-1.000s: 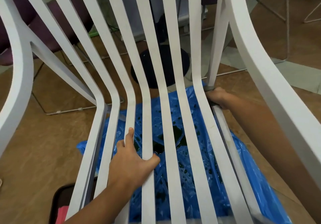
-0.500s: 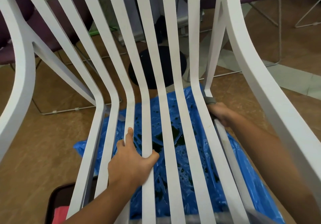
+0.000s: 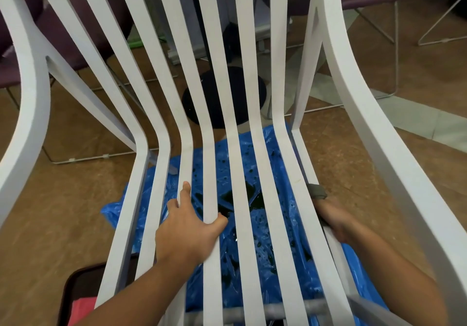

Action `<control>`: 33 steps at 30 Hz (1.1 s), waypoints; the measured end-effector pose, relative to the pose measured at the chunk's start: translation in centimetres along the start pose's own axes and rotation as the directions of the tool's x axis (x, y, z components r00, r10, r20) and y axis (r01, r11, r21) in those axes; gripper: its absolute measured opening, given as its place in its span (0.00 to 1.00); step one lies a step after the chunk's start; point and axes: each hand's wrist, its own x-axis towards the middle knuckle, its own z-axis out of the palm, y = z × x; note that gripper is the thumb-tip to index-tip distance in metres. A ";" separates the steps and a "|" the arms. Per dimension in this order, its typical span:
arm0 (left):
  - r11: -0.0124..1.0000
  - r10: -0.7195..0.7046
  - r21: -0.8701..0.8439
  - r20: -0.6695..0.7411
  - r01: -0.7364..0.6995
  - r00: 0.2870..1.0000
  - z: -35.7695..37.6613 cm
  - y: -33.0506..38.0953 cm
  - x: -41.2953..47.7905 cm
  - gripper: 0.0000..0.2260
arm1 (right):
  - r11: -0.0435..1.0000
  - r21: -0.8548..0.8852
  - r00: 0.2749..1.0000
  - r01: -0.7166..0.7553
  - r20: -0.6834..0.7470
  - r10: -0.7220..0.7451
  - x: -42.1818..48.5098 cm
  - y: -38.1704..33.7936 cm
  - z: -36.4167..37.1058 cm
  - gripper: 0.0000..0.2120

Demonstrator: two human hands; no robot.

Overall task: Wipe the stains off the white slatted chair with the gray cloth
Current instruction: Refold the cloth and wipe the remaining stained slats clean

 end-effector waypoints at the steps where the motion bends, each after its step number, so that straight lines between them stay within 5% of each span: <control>1: 1.000 0.002 -0.002 0.004 -0.002 1.000 0.1 0.0 0.0 0.47 | 1.000 -0.009 1.000 0.004 -0.016 -0.005 0.0 -0.1 0.0 0.18; 5: 1.000 0.010 -0.002 0.019 -0.010 1.000 0.1 -0.2 0.2 0.48 | 0.999 -0.038 0.999 -0.002 -0.046 0.001 0.0 -0.6 0.3 0.06; 10: 0.999 0.039 0.020 0.024 -0.040 0.999 0.0 -0.2 0.2 0.48 | 0.997 -0.064 0.999 -0.043 -0.031 0.041 0.3 -0.9 0.2 0.12; 13: 0.999 0.045 0.020 0.022 -0.045 0.999 0.0 -0.3 0.3 0.48 | 0.996 -0.066 0.998 -0.053 -0.020 0.052 0.4 -2.5 0.4 0.06; 25: 0.998 0.064 0.020 0.009 -0.064 0.998 0.2 -0.4 0.4 0.47 | 0.992 -0.088 0.995 0.088 -0.043 -0.092 5.4 -14.9 1.9 0.13; 33: 0.999 0.046 0.013 -0.014 -0.046 0.999 0.4 -0.4 0.3 0.47 | 0.981 -0.099 0.976 0.169 -0.120 -0.180 6.3 -12.8 2.0 0.07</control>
